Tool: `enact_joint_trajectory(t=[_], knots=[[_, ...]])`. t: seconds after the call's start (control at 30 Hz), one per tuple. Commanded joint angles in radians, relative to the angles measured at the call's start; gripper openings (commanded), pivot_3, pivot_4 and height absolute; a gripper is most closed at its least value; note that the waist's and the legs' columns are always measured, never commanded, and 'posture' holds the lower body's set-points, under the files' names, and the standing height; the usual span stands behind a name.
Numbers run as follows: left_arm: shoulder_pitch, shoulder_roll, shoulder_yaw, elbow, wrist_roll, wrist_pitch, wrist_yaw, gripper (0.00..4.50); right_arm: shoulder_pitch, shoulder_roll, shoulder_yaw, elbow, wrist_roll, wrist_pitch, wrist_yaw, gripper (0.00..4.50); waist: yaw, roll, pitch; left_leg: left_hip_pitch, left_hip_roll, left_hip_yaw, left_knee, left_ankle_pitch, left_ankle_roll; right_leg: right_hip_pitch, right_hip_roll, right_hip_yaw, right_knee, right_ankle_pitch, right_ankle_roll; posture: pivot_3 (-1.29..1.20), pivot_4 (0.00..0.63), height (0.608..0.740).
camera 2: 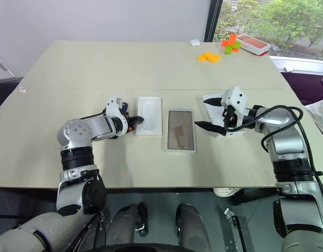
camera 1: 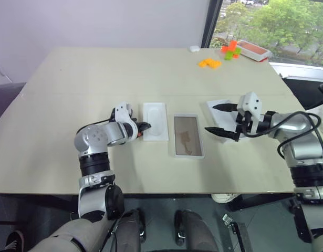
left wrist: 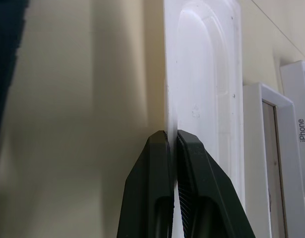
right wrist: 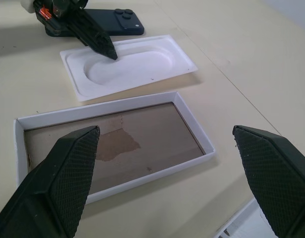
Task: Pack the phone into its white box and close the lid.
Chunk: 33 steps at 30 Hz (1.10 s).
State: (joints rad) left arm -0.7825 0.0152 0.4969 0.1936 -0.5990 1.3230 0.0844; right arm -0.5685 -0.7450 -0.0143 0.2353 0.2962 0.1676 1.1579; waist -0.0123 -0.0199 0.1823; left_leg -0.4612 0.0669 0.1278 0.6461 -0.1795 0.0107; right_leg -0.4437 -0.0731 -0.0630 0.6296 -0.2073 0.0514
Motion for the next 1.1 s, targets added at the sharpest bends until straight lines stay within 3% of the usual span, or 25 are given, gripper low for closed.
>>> enact_joint_trajectory(t=[0.03, 0.23, 0.37, 0.6, 0.8, 0.93, 1.03, 1.1], knots=[[-0.004, -0.008, 0.027, -0.018, -0.019, 0.003, 0.006, 0.09, -0.026, 0.0, -0.013, -0.043, 0.007, -0.006, -0.004, 4.5, 0.0, 0.0, 0.0, 0.0, 0.0, 0.0, 0.0, 0.0, 0.0, 0.0, 0.0, 0.0, 0.0, 0.0, 0.0, 0.0, 0.15, 0.74], [-0.032, -0.009, 0.127, -0.032, -0.071, 0.066, 0.025, 0.09, -0.021, -0.004, -0.018, -0.036, 0.01, 0.001, -0.004, 4.5, 0.0, 0.0, 0.0, 0.0, 0.0, 0.0, 0.0, 0.0, 0.0, 0.0, 0.0, 0.0, 0.0, 0.0, 0.0, 0.0, 0.15, 0.74], [-0.046, 0.047, 0.067, -0.114, -0.117, 0.141, -0.063, 0.09, 0.005, -0.036, -0.017, -0.054, 0.063, 0.096, 0.075, 4.5, -0.001, -0.001, 0.001, 0.0, 0.0, 0.0, 0.0, 0.0, 0.0, 0.0, 0.0, 0.0, 0.0, 0.0, 0.0, 0.0, 0.15, 0.74], [-0.123, 0.065, 0.074, -0.101, -0.136, 0.254, -0.113, 0.09, 0.037, -0.078, 0.0, -0.106, 0.098, 0.206, 0.162, 4.5, 0.001, -0.001, 0.001, 0.0, 0.0, 0.0, 0.0, 0.0, 0.0, 0.0, -0.001, 0.0, -0.001, 0.0, 0.0, 0.0, 0.15, 0.74], [-0.135, 0.05, -0.086, -0.069, -0.093, 0.157, -0.179, 0.09, 0.034, -0.049, 0.002, -0.111, 0.072, 0.18, 0.121, 4.5, 0.001, -0.002, 0.001, 0.0, 0.0, 0.0, -0.001, 0.0, 0.0, 0.0, -0.001, 0.0, -0.001, 0.0, 0.0, 0.0, 0.15, 0.74], [-0.135, 0.21, -0.274, -0.056, -0.052, 0.055, -0.353, 0.09, 0.033, -0.049, -0.005, -0.116, 0.074, 0.174, 0.109, 4.5, -0.006, -0.001, 0.001, -0.001, 0.0, 0.0, -0.002, 0.0, 0.0, -0.002, 0.0, 0.0, -0.001, 0.0, 0.0, 0.0, 0.15, 0.74], [-0.162, 0.235, -0.278, -0.011, -0.074, 0.056, -0.407, 0.09, 0.033, -0.049, -0.01, -0.11, 0.076, 0.169, 0.099, 4.5, -0.003, -0.001, 0.001, 0.0, 0.0, 0.0, -0.004, 0.0, 0.0, -0.002, 0.0, 0.0, -0.001, 0.0, 0.0, 0.0, 0.15, 0.74], [-0.175, 0.174, -0.234, 0.025, -0.078, 0.074, -0.361, 0.09, 0.034, -0.045, -0.007, -0.108, 0.071, 0.16, 0.092, 4.5, 0.005, -0.001, 0.001, 0.0, 0.0, 0.0, -0.004, 0.0, 0.0, -0.003, 0.0, 0.0, -0.001, 0.0, 0.0, 0.0, 0.15, 0.74]])
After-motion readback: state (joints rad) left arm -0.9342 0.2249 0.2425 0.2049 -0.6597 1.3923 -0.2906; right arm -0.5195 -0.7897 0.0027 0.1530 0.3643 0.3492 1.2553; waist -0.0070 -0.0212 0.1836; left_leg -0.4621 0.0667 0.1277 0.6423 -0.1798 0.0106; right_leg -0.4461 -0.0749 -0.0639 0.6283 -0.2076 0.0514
